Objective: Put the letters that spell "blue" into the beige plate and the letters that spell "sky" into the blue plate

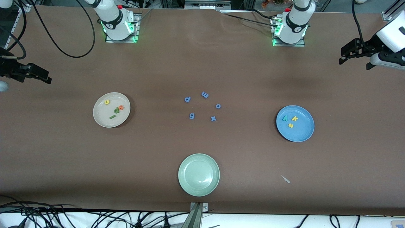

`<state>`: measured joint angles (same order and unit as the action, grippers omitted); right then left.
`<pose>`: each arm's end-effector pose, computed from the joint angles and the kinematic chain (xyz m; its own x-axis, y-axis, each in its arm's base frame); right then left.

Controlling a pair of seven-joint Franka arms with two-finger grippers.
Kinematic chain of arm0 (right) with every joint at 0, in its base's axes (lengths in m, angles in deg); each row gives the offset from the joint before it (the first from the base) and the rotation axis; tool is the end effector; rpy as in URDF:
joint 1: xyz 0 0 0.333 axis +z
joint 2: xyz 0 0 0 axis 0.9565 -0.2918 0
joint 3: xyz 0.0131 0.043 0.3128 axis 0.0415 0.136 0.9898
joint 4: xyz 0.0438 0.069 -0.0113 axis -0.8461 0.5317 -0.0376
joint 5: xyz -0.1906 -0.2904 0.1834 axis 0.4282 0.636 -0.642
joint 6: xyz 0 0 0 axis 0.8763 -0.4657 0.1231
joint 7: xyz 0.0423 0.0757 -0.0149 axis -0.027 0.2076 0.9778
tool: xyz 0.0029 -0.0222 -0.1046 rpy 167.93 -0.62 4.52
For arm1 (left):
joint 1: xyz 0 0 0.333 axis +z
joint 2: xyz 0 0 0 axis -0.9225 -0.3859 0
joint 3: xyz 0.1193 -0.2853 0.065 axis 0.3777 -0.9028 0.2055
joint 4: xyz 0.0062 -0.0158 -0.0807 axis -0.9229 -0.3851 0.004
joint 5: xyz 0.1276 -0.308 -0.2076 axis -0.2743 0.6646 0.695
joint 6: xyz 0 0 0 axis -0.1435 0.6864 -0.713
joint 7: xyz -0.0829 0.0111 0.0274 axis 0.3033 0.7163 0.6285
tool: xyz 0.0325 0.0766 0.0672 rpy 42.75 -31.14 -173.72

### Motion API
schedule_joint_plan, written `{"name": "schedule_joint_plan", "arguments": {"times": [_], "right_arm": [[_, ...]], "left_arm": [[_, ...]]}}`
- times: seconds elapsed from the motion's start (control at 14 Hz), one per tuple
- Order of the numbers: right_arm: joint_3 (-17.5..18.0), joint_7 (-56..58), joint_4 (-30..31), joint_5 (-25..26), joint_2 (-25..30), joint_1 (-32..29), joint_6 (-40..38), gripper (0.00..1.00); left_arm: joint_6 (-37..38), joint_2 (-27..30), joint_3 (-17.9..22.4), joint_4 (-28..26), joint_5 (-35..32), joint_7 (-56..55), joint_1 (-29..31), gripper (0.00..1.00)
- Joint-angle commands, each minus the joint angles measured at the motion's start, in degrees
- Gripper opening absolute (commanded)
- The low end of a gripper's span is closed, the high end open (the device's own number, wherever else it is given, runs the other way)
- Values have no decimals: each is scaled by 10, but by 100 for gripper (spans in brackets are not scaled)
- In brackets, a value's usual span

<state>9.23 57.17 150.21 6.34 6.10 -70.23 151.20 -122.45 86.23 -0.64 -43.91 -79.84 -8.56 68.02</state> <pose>0.5651 -0.0313 0.5879 0.9975 -0.0537 -0.0467 -0.0537 -0.9986 0.0021 0.5052 -0.0066 0.6168 0.9844 -0.1693 -0.0483 -0.1669 -0.9848 0.0486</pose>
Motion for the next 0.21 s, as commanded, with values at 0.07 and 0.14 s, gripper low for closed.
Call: {"name": "schedule_joint_plan", "arguments": {"times": [0.07,0.14], "right_arm": [[6,1,-5,-4,-1,-9,-6,100],[6,0,-5,-4,-2,-9,-6,100]], "left_arm": [[15,-7,1,19,4,-4,-1,100],[15,-7,1,19,4,-4,-1,100]]}}
